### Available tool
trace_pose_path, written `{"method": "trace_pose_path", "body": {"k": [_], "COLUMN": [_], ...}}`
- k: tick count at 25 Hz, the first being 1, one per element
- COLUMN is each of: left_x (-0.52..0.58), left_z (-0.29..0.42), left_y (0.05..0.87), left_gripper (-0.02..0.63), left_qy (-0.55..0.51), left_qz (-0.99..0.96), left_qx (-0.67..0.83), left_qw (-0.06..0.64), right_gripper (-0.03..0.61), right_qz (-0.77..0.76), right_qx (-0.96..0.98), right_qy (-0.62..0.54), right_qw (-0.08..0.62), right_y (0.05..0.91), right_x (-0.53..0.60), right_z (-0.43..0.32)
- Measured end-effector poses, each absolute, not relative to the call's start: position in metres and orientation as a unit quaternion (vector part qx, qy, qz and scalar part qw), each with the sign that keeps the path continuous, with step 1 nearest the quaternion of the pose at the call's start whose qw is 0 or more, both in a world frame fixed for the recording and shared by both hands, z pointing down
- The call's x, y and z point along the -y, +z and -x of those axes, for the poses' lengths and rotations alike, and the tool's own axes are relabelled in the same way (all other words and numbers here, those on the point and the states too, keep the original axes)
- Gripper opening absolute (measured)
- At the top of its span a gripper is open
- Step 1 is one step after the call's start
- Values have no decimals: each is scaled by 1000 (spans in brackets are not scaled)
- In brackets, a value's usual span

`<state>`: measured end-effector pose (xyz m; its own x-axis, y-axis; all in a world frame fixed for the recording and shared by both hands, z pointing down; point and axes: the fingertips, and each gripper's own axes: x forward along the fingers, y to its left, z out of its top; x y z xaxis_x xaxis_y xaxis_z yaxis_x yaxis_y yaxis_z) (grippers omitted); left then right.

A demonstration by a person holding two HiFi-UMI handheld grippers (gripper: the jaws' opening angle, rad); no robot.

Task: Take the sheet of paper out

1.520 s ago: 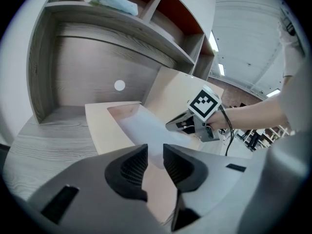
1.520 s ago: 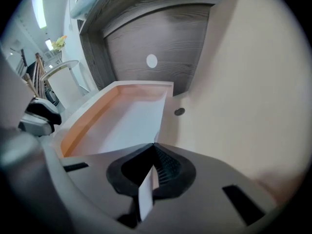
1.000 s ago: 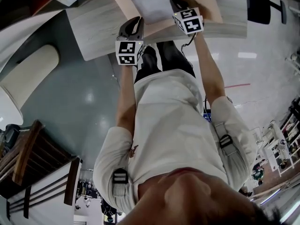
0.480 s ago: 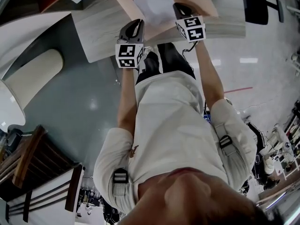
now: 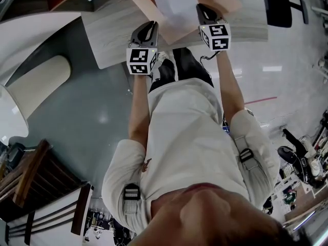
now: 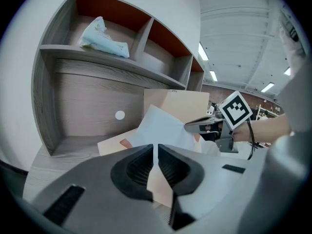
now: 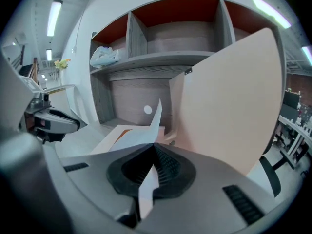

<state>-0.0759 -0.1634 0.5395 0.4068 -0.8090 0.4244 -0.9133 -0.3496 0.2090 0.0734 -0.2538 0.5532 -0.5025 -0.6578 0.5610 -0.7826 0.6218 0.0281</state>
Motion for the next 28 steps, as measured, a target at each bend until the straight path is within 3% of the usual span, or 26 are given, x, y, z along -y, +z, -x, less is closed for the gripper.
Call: {"method": "trace_pose_path", "body": {"k": [17,28], "left_x": [164,156], "left_z": [71,81], "left_y": [521,467], "left_gripper": [46,46], "left_qy": [115,84], "left_qz": [-826,-833], "left_qx": [517,523], "left_qw": [192,162], "right_gripper": [18,18], "right_qz": [-455,-441], "right_qx": [866,884], "right_qy": [79,48], "right_qw": [193,147], "right_y": [487,417], "right_x": [242,213], "right_z": [-70,-45]}}
